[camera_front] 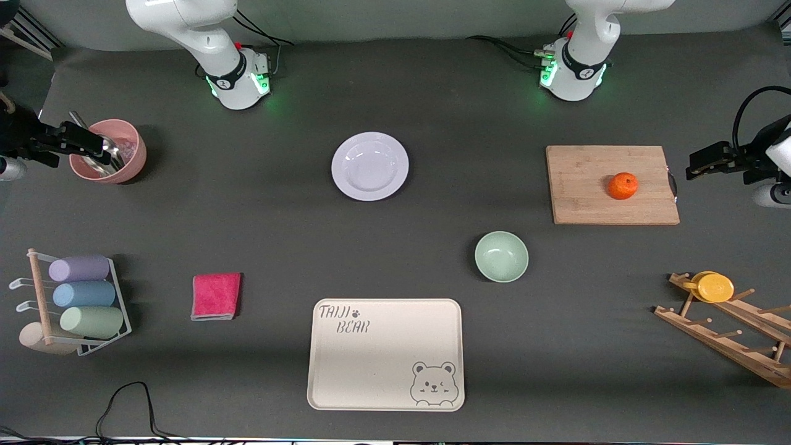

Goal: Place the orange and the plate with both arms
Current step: 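Lower the left gripper onto the orange on the cutting board and grasp it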

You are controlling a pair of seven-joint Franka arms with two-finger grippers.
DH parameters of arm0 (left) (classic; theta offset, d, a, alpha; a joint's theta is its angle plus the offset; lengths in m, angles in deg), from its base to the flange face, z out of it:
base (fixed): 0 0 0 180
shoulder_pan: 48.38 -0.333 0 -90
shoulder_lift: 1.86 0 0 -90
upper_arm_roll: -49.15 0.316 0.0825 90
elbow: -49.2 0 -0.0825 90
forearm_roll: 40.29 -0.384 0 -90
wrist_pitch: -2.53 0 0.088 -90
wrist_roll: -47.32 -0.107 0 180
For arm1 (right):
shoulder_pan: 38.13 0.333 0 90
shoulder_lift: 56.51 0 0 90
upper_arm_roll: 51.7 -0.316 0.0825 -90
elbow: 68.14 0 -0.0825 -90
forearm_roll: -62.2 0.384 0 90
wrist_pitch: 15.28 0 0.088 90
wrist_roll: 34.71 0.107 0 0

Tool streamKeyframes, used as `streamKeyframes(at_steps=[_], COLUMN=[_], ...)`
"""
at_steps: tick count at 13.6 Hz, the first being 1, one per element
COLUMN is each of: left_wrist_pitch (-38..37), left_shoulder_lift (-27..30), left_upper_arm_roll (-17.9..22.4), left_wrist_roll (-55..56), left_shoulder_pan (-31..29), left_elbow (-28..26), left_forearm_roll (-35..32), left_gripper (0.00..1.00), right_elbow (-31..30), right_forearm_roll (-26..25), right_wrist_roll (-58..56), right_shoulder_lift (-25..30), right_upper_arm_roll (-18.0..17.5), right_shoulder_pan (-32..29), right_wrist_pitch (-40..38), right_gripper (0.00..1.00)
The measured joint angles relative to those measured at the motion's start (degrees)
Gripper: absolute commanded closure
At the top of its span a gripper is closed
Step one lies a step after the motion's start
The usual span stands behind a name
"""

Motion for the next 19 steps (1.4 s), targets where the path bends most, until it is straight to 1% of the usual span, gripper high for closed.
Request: streamKeyframes(at_steps=[2, 4, 5, 6, 7, 9, 11, 13, 15, 16, 17, 19], left_wrist_pitch=[-0.1, -0.2, 0.1, 1.8, 6.0, 16.9, 27.5, 40.9, 54.5, 58.7, 61.4, 65.1], left_shoulder_lift=[0.0, 0.1, 0.5, 1.7, 3.8, 9.2, 12.8, 14.1, 13.9, 13.7, 13.4, 11.8], left_upper_arm_roll=[0.1, 1.5, 3.0, 4.4, 5.5, 6.8, 7.1, 7.3, 7.7, 7.9, 7.9, 8.0], left_wrist_roll=[0.0, -0.1, -0.7, -1.9, -2.6, -2.9, -2.9, -2.9, -2.9, -2.9, -2.9, -2.9], left_shoulder_pan=[0.1, 0.2, 0.2, 0.3, 0.3, 0.3, 0.3, 0.3, 0.3, 0.3, 0.3, 0.3], left_elbow=[-0.2, -0.9, -2.6, -5.9, -11.3, -25.5, -39.3, -52.3, -63.5, -67.1, -69.2, -70.4], left_forearm_roll=[-0.1, -0.3, -0.3, -0.3, -0.3, -0.5, -0.7, -0.8, -0.8, -0.8, -0.8, -1.6], left_gripper=[0.0, 0.0, 0.0, 0.0, 0.0, 0.0, 0.0, 0.0, 0.0, 0.0, 0.0, 0.0], right_elbow=[0.2, 0.8, 0.9, 0.9, 0.9, 1.0, 1.0, 1.0, 1.0, 0.9, 0.9, 0.9], right_forearm_roll=[0.0, 0.0, 0.0, 0.0, 0.0, 0.0, 0.0, 0.0, 0.0, 0.0, 0.0, 0.0], right_wrist_roll=[0.0, 0.0, 0.0, 0.0, 0.0, 0.0, 0.0, 0.0, 0.0, 0.0, 0.0, 0.0], right_shoulder_lift=[-0.1, -0.1, -0.1, -0.1, -0.2, -0.2, -0.2, -0.2, -0.3, -0.3, -0.3, -0.3], right_upper_arm_roll=[0.1, 0.1, 0.1, 0.1, 0.1, 0.0, -0.1, -0.8, -3.8, -5.1, -5.8, -6.2], right_shoulder_pan=[0.0, 0.0, 0.0, 0.0, 0.0, 0.3, 0.5, -0.5, -4.0, -5.2, -5.7, -5.8], right_wrist_pitch=[0.0, 0.3, 0.8, 1.4, 1.6, 1.8, 2.4, 2.6, 2.7, 2.7, 2.7, 2.7], right_gripper=[0.0, 0.0, 0.0, 0.0, 0.0, 0.0, 0.0, 0.0, 0.0, 0.0, 0.0, 0.0])
